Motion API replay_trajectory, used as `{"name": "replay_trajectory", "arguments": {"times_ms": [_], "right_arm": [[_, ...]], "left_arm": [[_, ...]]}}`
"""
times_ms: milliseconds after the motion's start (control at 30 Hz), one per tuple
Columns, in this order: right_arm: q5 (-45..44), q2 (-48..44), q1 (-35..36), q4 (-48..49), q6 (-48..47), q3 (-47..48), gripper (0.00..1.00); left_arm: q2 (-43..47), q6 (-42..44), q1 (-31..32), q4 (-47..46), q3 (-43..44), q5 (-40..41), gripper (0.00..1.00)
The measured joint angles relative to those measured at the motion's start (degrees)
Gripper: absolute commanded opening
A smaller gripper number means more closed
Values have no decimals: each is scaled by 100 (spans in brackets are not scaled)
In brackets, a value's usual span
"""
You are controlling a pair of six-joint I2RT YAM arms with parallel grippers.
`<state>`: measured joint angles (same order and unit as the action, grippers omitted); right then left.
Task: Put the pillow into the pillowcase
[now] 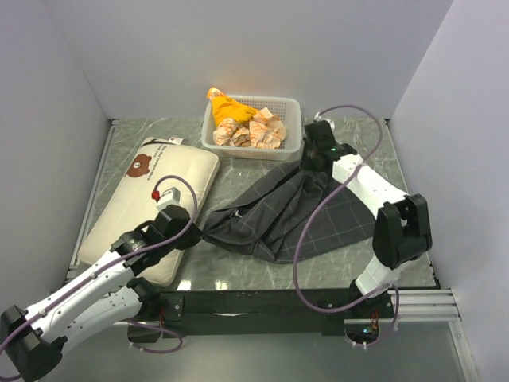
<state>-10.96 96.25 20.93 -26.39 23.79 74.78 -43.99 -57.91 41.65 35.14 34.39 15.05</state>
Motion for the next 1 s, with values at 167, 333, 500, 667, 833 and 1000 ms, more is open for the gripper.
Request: {"name": "replay_trajectory", "arguments": {"times_ms": [167,333,500,667,833,1000], "right_arm": [[-11,-518,221,-195,-50,374,33],[118,-741,1134,-155,-122,481,77],[186,-1211,1606,295,55,-660,82],[273,-2916,1567,577,647,-2789,65],[308,-3847,2205,1285,1309,-4242,63],[219,-3622,2911,1670,1749,-4944,64]], "left_arm": [[122,7,-2,35,90,-221,7],[52,118,-2,15,153,-501,55],[26,321,-7,-66,173,-811,57],[-623,553,483,-315,365,-929,60],[-1657,599,1641,-557,498,-540,61],[-2564,710,2035,-623,778,42,63]]}}
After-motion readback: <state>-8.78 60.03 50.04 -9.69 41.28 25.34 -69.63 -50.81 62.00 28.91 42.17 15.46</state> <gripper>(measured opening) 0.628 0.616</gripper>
